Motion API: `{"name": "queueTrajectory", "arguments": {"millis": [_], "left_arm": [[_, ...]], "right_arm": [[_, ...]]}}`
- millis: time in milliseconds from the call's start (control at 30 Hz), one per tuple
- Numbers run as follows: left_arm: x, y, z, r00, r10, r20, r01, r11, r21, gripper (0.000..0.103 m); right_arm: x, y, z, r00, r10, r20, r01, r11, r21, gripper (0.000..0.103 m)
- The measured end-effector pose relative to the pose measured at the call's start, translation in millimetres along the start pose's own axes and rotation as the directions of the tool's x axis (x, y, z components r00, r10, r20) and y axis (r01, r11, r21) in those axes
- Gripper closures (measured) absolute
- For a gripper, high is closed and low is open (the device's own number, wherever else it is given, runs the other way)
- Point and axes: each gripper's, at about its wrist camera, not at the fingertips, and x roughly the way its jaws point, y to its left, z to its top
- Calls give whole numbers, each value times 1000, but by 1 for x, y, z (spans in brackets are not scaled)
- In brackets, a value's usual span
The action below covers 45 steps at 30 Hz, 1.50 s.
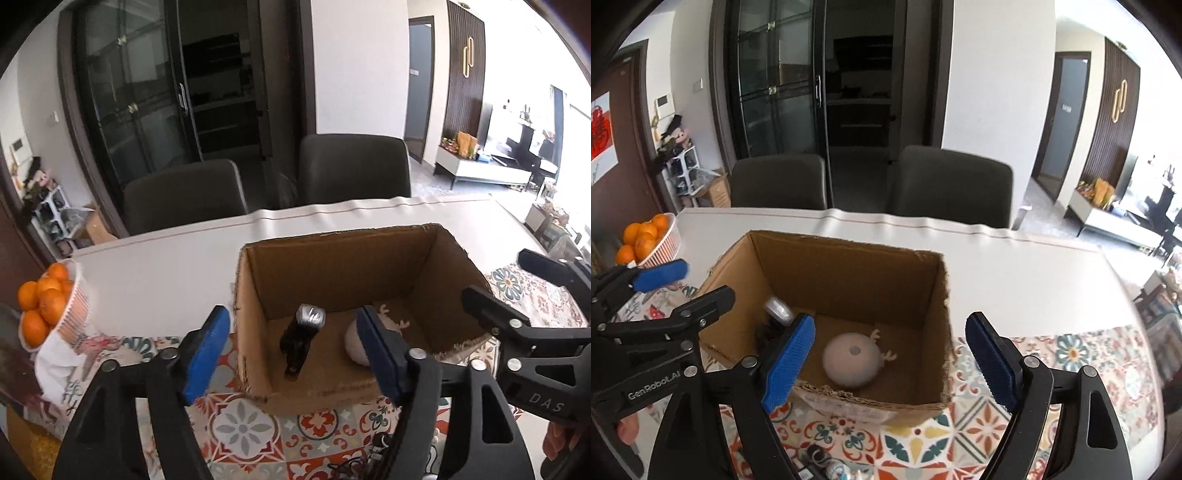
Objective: Organize rigid objects
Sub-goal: 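Withdraw both tools from the box back toward the remaining table items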
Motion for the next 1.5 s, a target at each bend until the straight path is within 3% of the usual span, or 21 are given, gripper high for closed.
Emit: {"name": "queueTrajectory", "arguments": {"millis": [133,467,867,1500], "left_arm": [[-21,1,-9,998,57,36,-56,998,-26,13],[-80,-6,-33,988,108,113,-105,994,-35,1],[-126,-13,-64,984,108,142,-101,993,-53,0],[-134,-18,-128,992,82,95,-78,996,-45,0]], "right_arm": [[-24,1,-8,998,-50,41,51,999,-14,17],[-86,-5,-29,990,-75,116,74,997,14,12],[-140,-1,-63,979,-92,180,89,996,22,11],[-153,7,-135,985,-121,120,109,989,101,11]]}}
